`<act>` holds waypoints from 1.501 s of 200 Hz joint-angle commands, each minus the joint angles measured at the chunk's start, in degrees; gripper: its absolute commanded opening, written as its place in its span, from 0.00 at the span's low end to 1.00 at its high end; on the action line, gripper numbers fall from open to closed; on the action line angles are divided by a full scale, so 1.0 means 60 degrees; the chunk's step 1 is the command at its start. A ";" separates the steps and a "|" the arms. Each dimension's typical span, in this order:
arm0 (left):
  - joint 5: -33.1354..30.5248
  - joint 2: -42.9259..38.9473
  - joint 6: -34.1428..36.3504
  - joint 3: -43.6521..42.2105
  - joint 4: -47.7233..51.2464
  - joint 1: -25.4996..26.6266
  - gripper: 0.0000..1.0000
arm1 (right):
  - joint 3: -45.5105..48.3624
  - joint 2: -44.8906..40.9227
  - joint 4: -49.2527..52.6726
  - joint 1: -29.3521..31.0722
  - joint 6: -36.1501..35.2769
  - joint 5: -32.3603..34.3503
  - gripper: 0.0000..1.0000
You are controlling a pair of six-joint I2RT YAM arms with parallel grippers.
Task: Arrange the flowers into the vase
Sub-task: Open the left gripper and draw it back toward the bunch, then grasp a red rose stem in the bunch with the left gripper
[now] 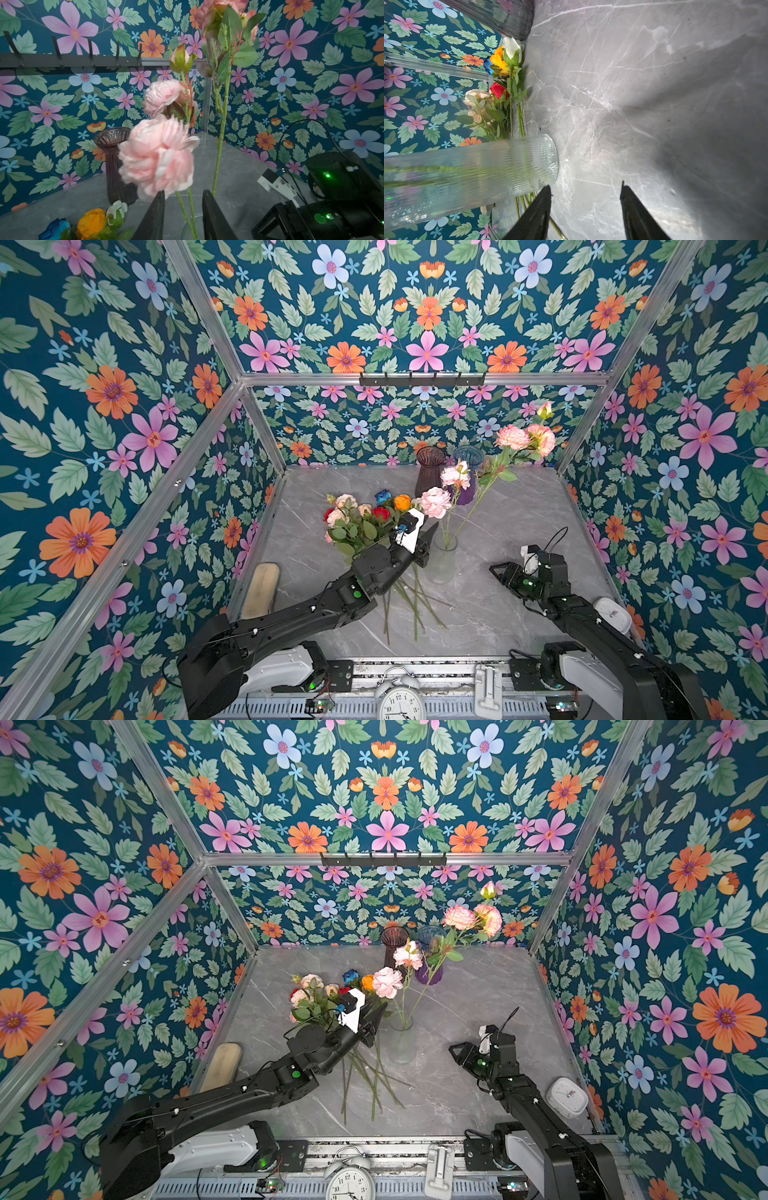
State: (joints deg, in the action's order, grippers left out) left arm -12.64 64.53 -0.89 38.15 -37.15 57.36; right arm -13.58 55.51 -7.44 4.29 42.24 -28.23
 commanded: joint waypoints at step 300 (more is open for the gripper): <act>0.3124 0.3357 -0.3786 0.0365 0.4751 -0.4331 0.26 | -0.0020 0.0157 -0.0284 0.0002 0.0065 0.0005 0.55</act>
State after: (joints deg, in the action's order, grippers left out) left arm 9.10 85.60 -23.62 40.40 -11.25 31.51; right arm -13.58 56.51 -7.46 4.29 42.24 -28.25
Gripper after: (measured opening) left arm 0.247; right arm 0.553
